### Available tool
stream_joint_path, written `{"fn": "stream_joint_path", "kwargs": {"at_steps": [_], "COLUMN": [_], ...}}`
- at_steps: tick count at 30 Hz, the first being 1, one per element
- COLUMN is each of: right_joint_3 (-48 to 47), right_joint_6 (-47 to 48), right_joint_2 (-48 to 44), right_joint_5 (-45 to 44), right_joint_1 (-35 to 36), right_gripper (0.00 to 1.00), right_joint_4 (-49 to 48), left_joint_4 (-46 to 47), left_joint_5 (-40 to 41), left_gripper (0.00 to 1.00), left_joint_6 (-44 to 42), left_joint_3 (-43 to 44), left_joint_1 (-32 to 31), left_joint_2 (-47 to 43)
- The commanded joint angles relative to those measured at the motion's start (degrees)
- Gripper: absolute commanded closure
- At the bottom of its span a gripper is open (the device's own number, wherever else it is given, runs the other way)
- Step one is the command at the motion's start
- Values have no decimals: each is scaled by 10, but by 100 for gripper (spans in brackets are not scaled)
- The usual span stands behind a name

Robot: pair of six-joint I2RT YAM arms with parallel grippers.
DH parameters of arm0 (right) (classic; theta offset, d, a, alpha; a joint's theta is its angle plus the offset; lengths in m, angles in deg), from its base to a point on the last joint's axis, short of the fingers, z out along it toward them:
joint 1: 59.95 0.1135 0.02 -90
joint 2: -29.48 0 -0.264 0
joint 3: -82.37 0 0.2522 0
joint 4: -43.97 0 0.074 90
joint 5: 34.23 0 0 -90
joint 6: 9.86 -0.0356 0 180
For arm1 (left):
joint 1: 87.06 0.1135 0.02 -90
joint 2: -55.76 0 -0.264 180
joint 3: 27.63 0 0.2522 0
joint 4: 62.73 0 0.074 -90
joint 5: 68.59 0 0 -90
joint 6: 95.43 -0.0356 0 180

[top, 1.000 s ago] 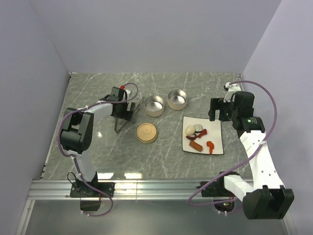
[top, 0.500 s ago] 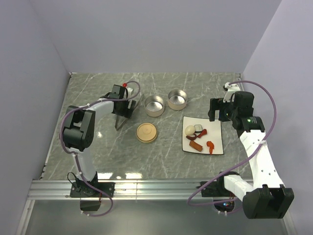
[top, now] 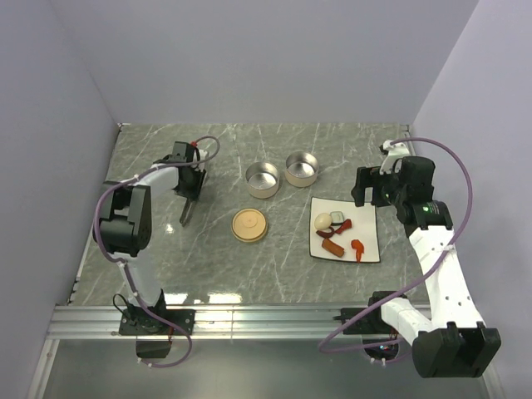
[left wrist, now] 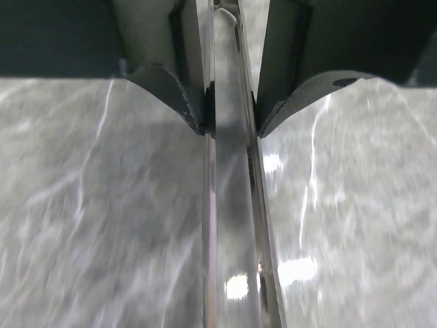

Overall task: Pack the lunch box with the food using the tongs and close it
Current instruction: Grab the clamp with the left arm

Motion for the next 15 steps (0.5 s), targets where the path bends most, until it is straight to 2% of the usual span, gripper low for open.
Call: {"fn": "stream_joint_path", "kwargs": {"at_steps": [1,9,15], "right_joint_3": [-11,-72,-73], "right_joint_6": [-2,-33,-96], "right_joint_2": [-12,38,36], "right_joint_5": [31,111,182], "right_joint_1": [-3,0,5], "right_gripper": [0,0,0], "right_joint_4": [-15,-7,-99], "left_joint_4": [-62,-136,-197], "left_joint_5": [-19,-67,-172], "left_gripper": [62,68,68], "left_joint_6": [-18,-34,-32], "left_joint_3": [22,95,146], "left_joint_1": [-1,0,0], "left_joint_2": [-50,-95,-157]}}
